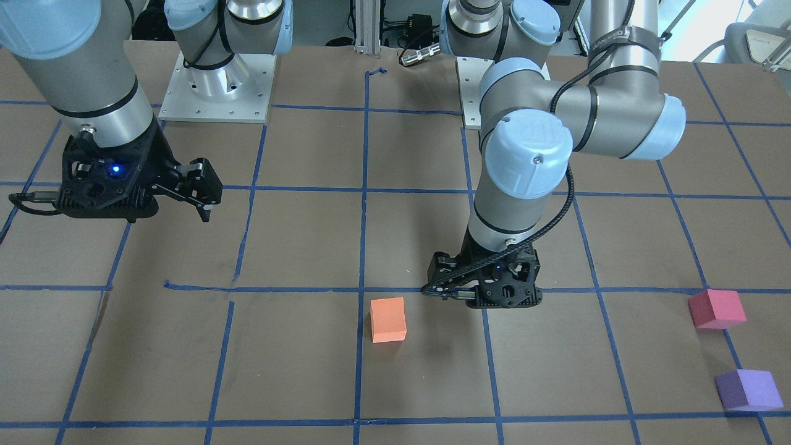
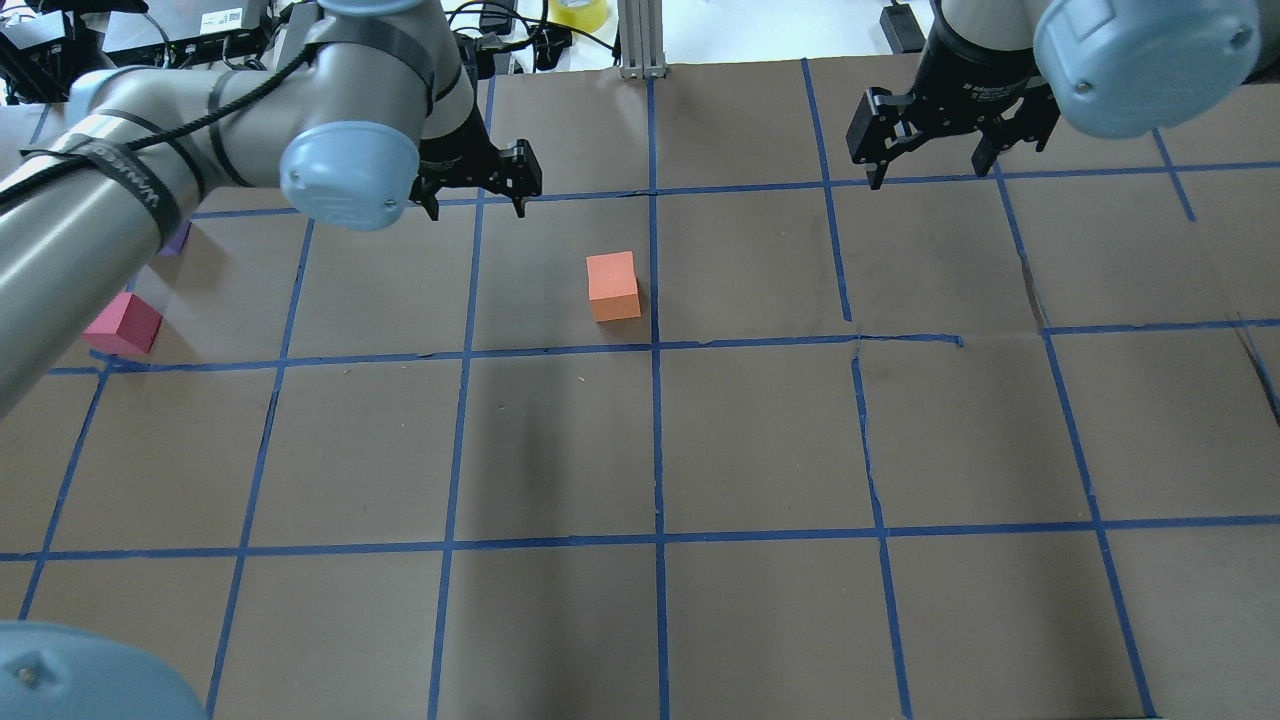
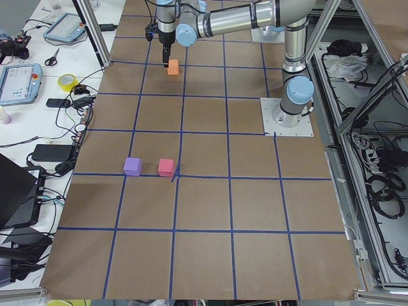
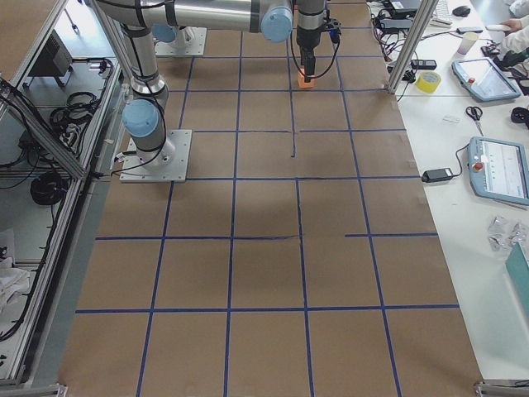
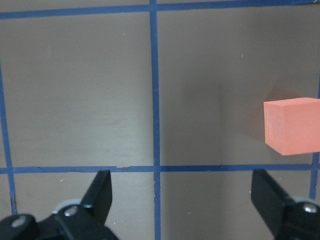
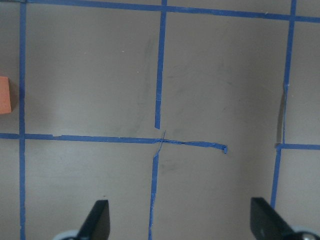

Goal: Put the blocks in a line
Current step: 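Reach the left gripper to the orange cube and grasp it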

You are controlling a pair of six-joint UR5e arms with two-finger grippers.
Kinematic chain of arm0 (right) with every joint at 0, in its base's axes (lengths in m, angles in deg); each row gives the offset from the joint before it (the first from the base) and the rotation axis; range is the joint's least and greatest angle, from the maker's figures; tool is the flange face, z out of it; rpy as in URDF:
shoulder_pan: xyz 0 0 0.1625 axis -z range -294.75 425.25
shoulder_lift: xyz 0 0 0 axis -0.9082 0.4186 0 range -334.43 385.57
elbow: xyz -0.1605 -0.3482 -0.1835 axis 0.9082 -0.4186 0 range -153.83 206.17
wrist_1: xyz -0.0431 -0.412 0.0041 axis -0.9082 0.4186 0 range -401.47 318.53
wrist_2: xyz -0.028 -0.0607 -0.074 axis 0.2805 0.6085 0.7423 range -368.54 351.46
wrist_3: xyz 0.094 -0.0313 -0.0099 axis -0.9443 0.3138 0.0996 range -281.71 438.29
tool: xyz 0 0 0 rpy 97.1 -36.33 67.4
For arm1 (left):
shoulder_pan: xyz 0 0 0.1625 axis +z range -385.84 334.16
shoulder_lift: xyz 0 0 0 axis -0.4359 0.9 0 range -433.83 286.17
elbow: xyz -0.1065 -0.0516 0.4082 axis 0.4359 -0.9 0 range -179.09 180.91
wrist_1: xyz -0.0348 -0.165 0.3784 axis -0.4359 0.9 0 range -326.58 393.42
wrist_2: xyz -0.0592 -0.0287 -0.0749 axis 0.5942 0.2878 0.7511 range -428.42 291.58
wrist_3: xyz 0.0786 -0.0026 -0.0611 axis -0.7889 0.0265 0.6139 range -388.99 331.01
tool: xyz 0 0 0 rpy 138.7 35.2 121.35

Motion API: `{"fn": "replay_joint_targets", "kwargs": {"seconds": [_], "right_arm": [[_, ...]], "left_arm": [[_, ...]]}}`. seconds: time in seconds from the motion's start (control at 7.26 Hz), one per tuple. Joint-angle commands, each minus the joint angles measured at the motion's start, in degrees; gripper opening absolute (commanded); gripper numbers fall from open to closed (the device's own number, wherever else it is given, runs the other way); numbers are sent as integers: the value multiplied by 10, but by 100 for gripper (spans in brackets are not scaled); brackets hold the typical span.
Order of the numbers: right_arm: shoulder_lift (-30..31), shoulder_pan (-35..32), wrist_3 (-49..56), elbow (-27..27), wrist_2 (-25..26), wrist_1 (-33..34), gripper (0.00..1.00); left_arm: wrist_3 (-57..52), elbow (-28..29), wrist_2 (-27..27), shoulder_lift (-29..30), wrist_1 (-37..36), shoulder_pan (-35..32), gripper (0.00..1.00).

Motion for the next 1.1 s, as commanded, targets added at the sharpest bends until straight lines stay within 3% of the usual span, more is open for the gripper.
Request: {"fn": "replay_joint_targets", "kwargs": {"seconds": [0.0, 0.55, 0.96], "right_arm": [[44, 0, 0, 30, 11, -25, 100], [86, 3, 1, 72, -9, -38, 100], [96, 3, 2, 87, -11, -40, 100]], "left_arm": [[67, 13, 0, 55, -62, -48, 100], [126, 22, 0, 110, -117, -95, 100], [98, 24, -8, 137, -117, -95, 100]]}}
